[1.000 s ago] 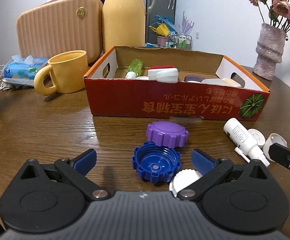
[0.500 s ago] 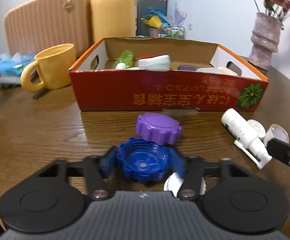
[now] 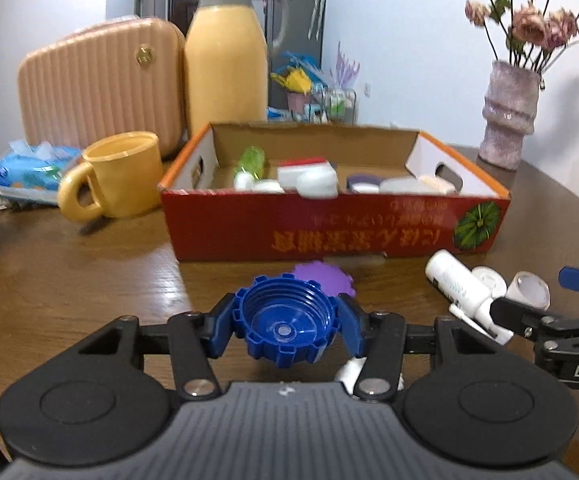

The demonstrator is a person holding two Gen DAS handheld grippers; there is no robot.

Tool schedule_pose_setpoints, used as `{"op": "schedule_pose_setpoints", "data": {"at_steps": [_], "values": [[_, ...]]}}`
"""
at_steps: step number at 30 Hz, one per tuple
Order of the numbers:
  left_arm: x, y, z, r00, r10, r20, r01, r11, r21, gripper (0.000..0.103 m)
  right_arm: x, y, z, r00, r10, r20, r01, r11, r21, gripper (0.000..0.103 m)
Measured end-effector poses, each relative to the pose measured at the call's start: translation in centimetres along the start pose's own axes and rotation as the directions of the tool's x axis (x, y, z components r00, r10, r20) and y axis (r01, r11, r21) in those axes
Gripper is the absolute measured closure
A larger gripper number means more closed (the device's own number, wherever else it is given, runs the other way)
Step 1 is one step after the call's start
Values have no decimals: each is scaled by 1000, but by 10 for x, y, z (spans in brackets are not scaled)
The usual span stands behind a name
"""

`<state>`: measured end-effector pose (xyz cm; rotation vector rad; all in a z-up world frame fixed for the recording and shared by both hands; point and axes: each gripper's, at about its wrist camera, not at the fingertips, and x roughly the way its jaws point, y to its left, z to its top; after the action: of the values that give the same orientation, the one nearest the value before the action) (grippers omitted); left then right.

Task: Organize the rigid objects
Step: 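Grasp the blue bottle cap with the left gripper, then lower the right gripper onto the white spray bottle and grasp it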

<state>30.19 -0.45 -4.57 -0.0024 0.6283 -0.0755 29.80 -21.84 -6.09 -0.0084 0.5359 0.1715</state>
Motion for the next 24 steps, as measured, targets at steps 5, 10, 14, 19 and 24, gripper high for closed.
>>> {"op": "schedule_pose_setpoints", "data": {"at_steps": [5, 10, 14, 19, 24], "values": [[-11, 17, 4, 998, 26, 51, -24, 999, -27, 49, 7, 10, 2, 1000, 4, 10, -3, 999, -32, 3], [-13, 36, 6, 996, 64, 65, -60, 996, -62, 49, 19, 21, 5, 1000, 9, -6, -9, 997, -73, 8], [-15, 49, 7, 994, 85, 72, -79, 994, -81, 49, 29, 27, 7, 999, 9, -31, -12, 995, -96, 16], [-17, 58, 7, 992, 96, 79, -89, 992, -94, 49, 45, 32, 11, 997, 10, -73, -18, 994, -109, 25], [-18, 64, 7, 991, 104, 81, -96, 990, -102, 49, 58, 32, 14, 993, 20, -113, -31, 995, -90, 33]]}}
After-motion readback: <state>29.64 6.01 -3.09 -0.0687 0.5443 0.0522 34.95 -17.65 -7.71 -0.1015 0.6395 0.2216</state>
